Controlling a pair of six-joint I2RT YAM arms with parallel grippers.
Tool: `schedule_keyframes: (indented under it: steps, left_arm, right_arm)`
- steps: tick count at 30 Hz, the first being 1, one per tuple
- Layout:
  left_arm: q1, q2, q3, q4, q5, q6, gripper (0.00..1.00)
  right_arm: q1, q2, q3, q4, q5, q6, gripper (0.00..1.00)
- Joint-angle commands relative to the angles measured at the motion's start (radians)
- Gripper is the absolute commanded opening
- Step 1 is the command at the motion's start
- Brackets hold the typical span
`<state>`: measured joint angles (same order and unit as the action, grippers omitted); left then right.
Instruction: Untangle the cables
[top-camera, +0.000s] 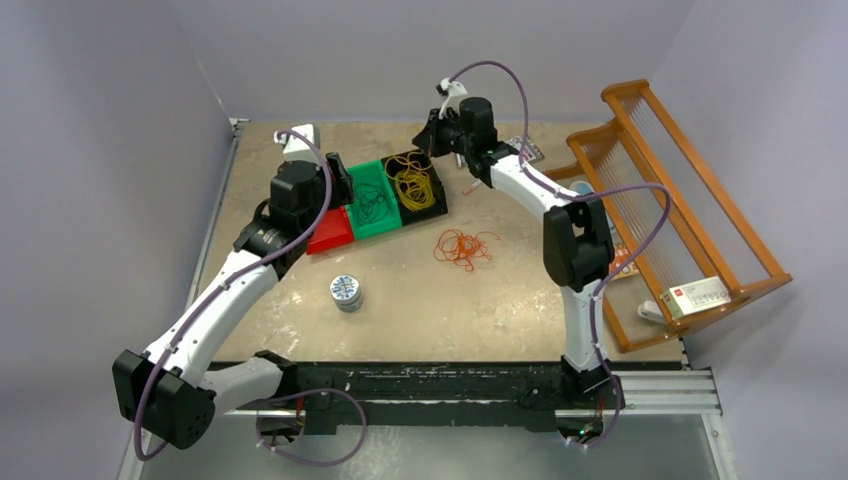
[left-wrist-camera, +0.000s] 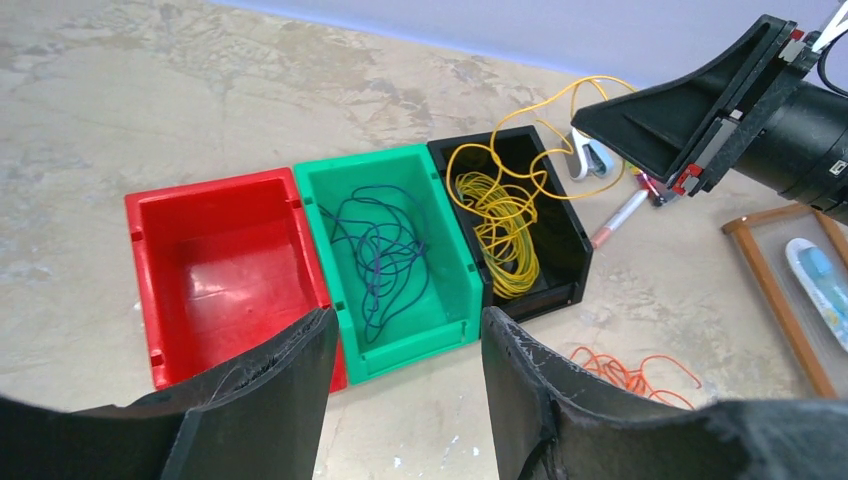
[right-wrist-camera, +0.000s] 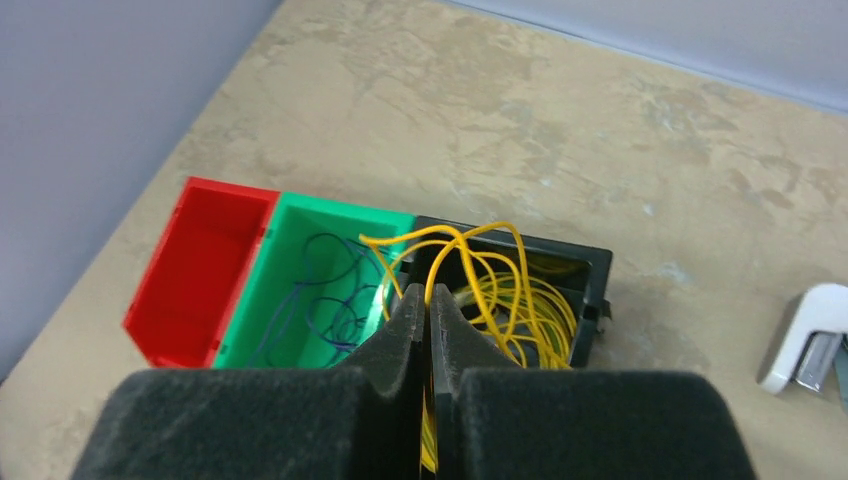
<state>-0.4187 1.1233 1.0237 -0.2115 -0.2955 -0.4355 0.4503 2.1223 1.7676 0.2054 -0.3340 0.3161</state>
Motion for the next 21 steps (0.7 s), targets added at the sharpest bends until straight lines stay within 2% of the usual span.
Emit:
schedule_keyframes:
  steps: [1, 6, 21]
  left_arm:
    - [0.009, -0.028, 0.002, -0.016, -0.046, 0.041, 0.54]
    - [0.009, -0.027, 0.004, -0.014, -0.037, 0.039, 0.54]
    - [0.009, -0.030, 0.003, -0.026, -0.067, 0.049, 0.54]
  right_arm:
    - [0.020, -0.028, 0.003, -0.016, 0.140, -0.055, 0.00]
    - [0.020, -0.084, -0.060, 0.002, 0.267, -0.048, 0.00]
    - [0.018, -0.179, -0.127, -0.057, 0.486, -0.099, 0.00]
